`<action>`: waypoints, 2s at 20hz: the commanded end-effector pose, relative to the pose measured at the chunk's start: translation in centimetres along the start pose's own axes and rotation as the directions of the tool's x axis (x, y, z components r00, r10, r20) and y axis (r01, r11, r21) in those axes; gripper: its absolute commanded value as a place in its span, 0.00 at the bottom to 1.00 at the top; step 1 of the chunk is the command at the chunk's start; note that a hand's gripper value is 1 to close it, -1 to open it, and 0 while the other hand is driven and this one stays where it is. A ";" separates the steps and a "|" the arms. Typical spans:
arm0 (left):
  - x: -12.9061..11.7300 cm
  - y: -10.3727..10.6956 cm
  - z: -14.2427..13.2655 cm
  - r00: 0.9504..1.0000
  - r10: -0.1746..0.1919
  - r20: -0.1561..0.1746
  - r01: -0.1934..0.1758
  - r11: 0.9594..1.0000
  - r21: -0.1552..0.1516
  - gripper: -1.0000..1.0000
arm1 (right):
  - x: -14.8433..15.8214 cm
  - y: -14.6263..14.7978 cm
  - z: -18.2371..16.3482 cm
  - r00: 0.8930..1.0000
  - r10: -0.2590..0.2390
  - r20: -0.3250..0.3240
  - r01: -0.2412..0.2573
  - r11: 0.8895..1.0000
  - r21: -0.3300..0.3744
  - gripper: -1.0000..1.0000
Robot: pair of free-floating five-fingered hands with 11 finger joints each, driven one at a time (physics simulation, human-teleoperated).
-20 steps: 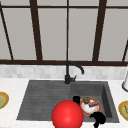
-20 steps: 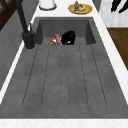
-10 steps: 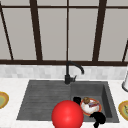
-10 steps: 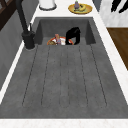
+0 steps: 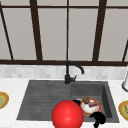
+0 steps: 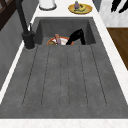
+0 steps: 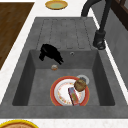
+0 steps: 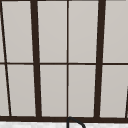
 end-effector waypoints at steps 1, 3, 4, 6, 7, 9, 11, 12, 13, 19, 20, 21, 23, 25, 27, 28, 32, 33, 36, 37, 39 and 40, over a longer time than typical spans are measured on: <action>1.6 -1.0 0.1 0.995 0.073 -0.061 -0.079 0.992 -0.102 0.00 | 0.0 0.0 0.0 1.000 0.000 0.000 0.000 1.000 0.000 0.50; 2.3 -1.5 -0.3 0.995 0.083 -0.054 -0.089 0.990 -0.110 0.00 | 0.0 0.0 0.0 1.000 0.000 0.000 0.000 1.000 0.000 0.50; 2.2 -1.9 -0.4 0.995 0.089 -0.037 -0.092 0.991 -0.102 0.00 | 0.0 0.0 0.0 1.000 0.000 0.000 0.000 1.000 0.000 0.50; 1.9 -2.2 -0.3 0.995 0.097 0.007 -0.095 0.988 -0.124 0.00 | 0.0 0.0 0.0 1.000 0.000 0.000 0.000 1.000 0.000 0.50; 1.6 -2.4 0.0 0.995 0.094 0.013 -0.092 0.987 -0.133 0.00 | 0.0 0.0 0.0 1.000 0.000 0.000 0.000 1.000 0.000 0.50; 1.7 -2.7 0.2 0.997 0.080 -0.020 -0.082 0.986 -0.148 0.00 | 0.0 0.0 0.0 1.000 0.000 0.000 0.000 1.000 0.000 0.50; 0.7 -3.1 0.1 0.998 0.042 -0.037 -0.047 0.986 -0.160 0.00 | 0.0 0.0 0.0 1.000 0.000 0.000 0.000 1.000 0.000 0.50; 0.1 -3.3 -0.1 0.999 0.039 -0.026 -0.043 0.986 -0.162 0.00 | 0.0 0.0 0.0 1.000 0.000 0.000 0.000 1.000 0.000 0.50; -0.3 -3.5 -0.1 0.999 0.040 -0.020 -0.043 0.986 -0.163 0.00 | 0.0 0.0 0.0 1.000 0.000 0.000 0.000 1.000 0.000 0.50; -1.8 -5.4 -0.4 0.994 0.095 0.047 -0.088 0.988 -0.130 0.00 | 0.0 0.0 0.0 1.000 0.000 0.000 0.000 1.000 0.000 0.50; -2.5 -6.0 -0.2 0.994 0.103 0.043 -0.099 0.990 -0.104 0.00 | 0.0 0.0 0.0 1.000 0.000 0.000 0.000 1.000 0.000 0.50; -4.2 -6.8 0.1 0.995 0.083 0.049 -0.079 0.994 -0.077 0.00 | 0.0 0.0 0.0 1.000 0.000 0.000 0.000 1.000 0.000 0.50; -5.7 -7.6 0.7 0.998 0.057 0.032 -0.055 0.997 -0.050 0.00 | 0.0 0.0 0.0 1.000 0.000 0.000 0.000 1.000 0.000 0.50; -7.3 -8.6 1.4 0.996 0.061 0.064 -0.058 0.997 -0.049 0.00 | 0.0 0.0 0.0 1.000 0.000 0.000 0.000 1.000 0.000 0.50; -8.9 -9.5 1.9 0.993 0.070 0.099 -0.068 0.997 -0.031 0.00 | 0.0 0.0 0.0 1.000 0.000 0.000 0.000 1.000 0.000 0.50; -9.6 -9.8 2.0 0.992 0.073 0.102 -0.072 0.997 -0.019 1.00 | 0.0 0.0 0.0 1.000 0.000 0.000 0.000 1.000 0.000 0.50; -10.4 -10.6 2.0 0.987 0.029 0.155 -0.026 1.000 -0.017 1.00 | 0.0 0.0 0.0 1.000 0.000 0.000 0.000 1.000 0.000 0.50; -9.6 -10.7 0.7 0.989 -0.012 0.150 0.011 1.000 0.009 1.00 | 0.0 0.0 0.0 1.000 0.000 0.000 0.000 1.000 0.000 0.50; -7.7 -9.9 -0.1 0.977 -0.154 0.149 0.158 0.987 -0.015 1.00 | 0.0 0.0 0.0 1.000 0.000 0.000 0.000 1.000 0.000 0.50; -7.5 -9.7 -0.1 0.979 -0.146 0.144 0.149 0.989 -0.014 1.00 | 0.0 0.0 0.0 1.000 0.000 0.000 0.000 1.000 0.000 0.50; -7.9 -8.6 0.4 0.977 -0.156 0.146 0.155 0.988 0.023 1.00 | 0.0 0.0 0.0 1.000 0.000 0.000 0.000 1.000 0.000 0.50; -7.5 -8.9 0.6 0.977 -0.160 0.139 0.156 0.987 0.033 1.00 | 0.0 0.0 0.0 1.000 0.000 0.000 0.000 1.000 0.000 0.50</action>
